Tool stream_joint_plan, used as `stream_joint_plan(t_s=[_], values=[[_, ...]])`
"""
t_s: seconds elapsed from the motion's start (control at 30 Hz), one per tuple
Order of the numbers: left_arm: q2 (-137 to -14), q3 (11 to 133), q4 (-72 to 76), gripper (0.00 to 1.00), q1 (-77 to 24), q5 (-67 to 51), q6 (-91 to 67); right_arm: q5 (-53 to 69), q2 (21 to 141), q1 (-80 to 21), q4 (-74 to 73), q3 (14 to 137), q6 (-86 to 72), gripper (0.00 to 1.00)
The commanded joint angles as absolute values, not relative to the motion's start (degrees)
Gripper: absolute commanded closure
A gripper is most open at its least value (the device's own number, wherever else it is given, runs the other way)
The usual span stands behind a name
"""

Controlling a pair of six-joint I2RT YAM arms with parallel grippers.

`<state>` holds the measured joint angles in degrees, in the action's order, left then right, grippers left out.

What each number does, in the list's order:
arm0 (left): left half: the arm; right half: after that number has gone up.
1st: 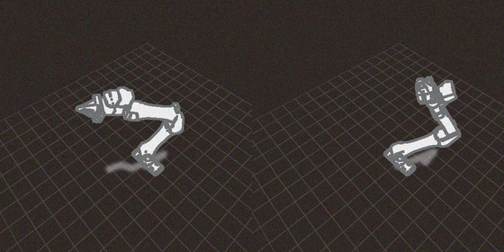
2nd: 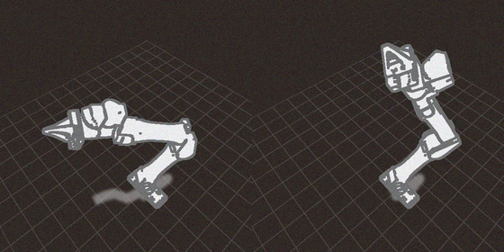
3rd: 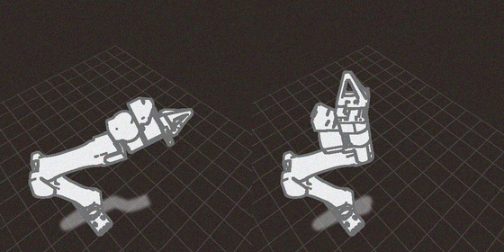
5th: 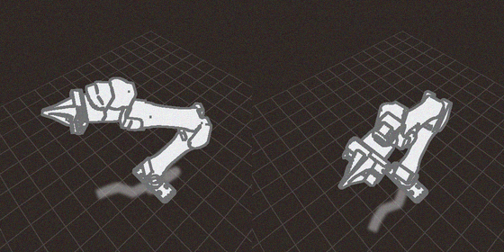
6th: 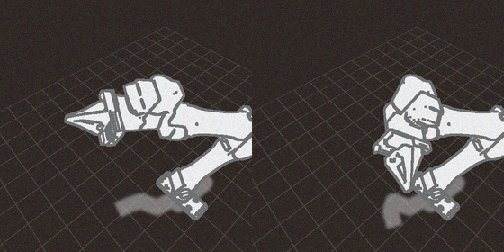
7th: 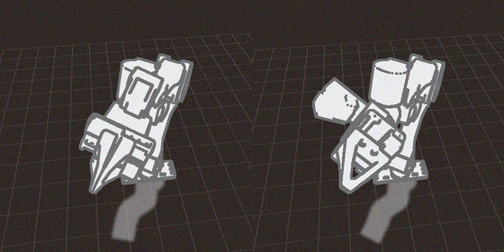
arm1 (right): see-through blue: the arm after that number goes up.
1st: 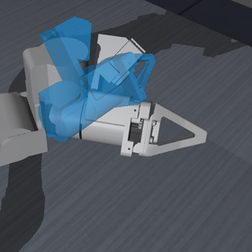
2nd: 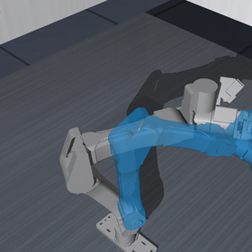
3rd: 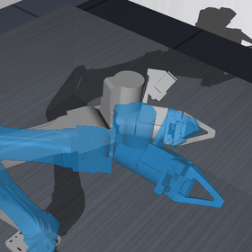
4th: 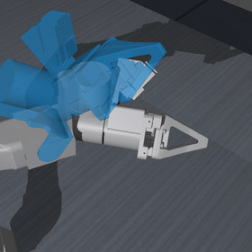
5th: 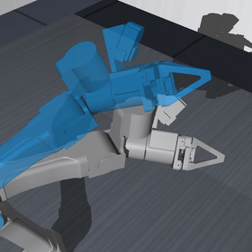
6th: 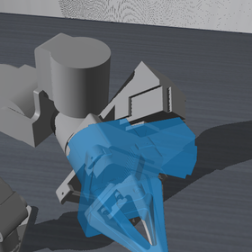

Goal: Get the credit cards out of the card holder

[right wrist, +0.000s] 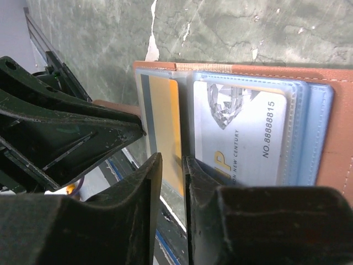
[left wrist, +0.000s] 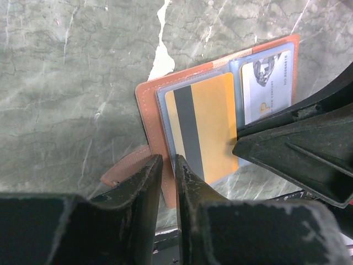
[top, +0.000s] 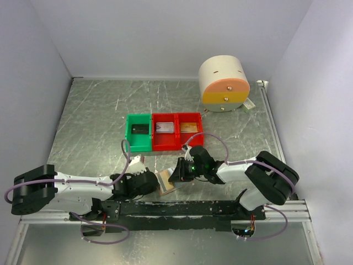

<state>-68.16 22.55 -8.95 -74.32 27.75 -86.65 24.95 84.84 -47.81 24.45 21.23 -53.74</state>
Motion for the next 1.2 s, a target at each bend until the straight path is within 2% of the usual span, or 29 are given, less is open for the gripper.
stream_joint_plan(t_s=[0.0, 0.1, 0.23, 0.3, 0.63, 0.87, 1.07, 1.17], values=[[-69.6, 21.8, -12.0, 0.71, -74.1, 26.0, -84.9, 27.2, 83.9, -47.1, 22.9, 22.6, -53.0, 0.79], [-69.8, 21.6, -10.4, 0.7, -74.1, 25.8, -84.8, 27.4, 83.8, -47.1, 23.3, 22.4, -53.3, 0.82], [-69.9, 22.0, -11.3, 0.7, -74.1, 25.8, -85.0, 28.2, 84.2, -47.0, 24.1, 22.5, -53.6, 0.96], [-69.8, 22.3, -11.9, 0.7, -74.1, 26.0, -85.1, 27.8, 84.4, -46.9, 24.5, 22.2, -54.0, 1.0], [-66.8, 22.1, -12.5, 0.65, -72.0, 26.3, -82.4, 19.9, 79.8, -47.2, 31.8, 13.3, -64.3, 1.0], [-63.2, 20.4, -7.7, 0.49, -71.9, 24.4, -80.0, 18.1, 78.7, -47.4, 33.8, 11.1, -66.0, 1.0], [-70.5, 26.4, -7.0, 0.42, -71.9, 20.9, -74.6, 19.1, 79.5, -47.5, 33.5, 11.7, -65.2, 1.0], [-76.3, 31.1, -13.0, 0.46, -72.0, 21.5, -75.7, 19.9, 79.8, -47.5, 34.1, 11.7, -65.1, 1.0]])
